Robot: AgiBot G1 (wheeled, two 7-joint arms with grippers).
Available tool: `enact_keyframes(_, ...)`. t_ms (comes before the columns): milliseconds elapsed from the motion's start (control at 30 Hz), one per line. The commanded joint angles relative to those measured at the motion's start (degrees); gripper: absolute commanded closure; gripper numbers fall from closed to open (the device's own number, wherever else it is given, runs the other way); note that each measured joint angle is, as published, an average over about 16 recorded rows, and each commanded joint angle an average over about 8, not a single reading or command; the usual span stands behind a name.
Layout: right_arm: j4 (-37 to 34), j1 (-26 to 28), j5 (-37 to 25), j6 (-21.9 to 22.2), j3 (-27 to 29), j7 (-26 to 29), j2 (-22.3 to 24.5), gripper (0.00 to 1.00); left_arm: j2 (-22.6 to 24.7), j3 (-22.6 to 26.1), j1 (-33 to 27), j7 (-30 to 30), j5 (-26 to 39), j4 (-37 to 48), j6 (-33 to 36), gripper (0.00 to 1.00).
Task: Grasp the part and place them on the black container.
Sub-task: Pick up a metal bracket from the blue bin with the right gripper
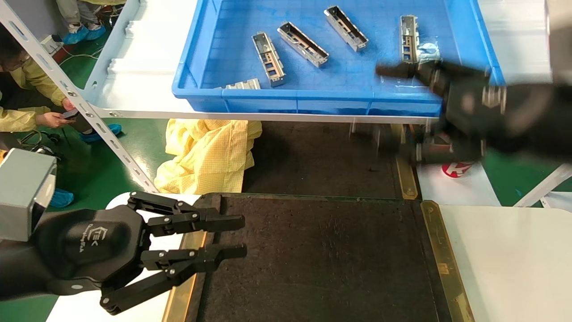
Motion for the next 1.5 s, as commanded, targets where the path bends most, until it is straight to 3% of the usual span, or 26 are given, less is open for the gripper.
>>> enact_keyframes(33,-3.6,3.9,-2.5,0.7,-1.0,0.6,-1.3,0.00,0.0,0.0,0.0,0.0,0.0,0.0,0.0,1.00)
enact_keyframes(367,-26.2,19.6,-14.8,4.4,-6.6,-5.0,-10.4,0.00,0.0,0.0,0.0,0.0,0.0,0.0,0.0,1.00)
enact_keyframes(533,-36.3,24.2,-19.2,9.6,-8.7,-9.2,-15.7,0.00,0.0,0.0,0.0,0.0,0.0,0.0,0.0,1.00)
enact_keyframes(833,-47.9,28.4,-23.2,22.9,-10.3,-14.0,-24.2,0.00,0.0,0.0,0.0,0.0,0.0,0.0,0.0,1.00)
enact_keyframes(1167,-54.0,29.2,-23.9,29.6,-10.6,-17.2,-29.7,0.00,0.0,0.0,0.0,0.0,0.0,0.0,0.0,1.00)
enact_keyframes(1233,-54.7,29.3,-24.0,30.5,-10.6,-17.6,-30.4,0.14,0.0,0.0,0.0,0.0,0.0,0.0,0.0,1.00)
enact_keyframes(1433,-56.1,29.1,-23.9,32.8,-10.5,-18.6,-32.1,0.89,0.0,0.0,0.0,0.0,0.0,0.0,0.0,1.00)
enact_keyframes(1500,-56.4,28.9,-23.8,33.3,-10.4,-18.7,-32.5,1.00,0.0,0.0,0.0,0.0,0.0,0.0,0.0,1.00)
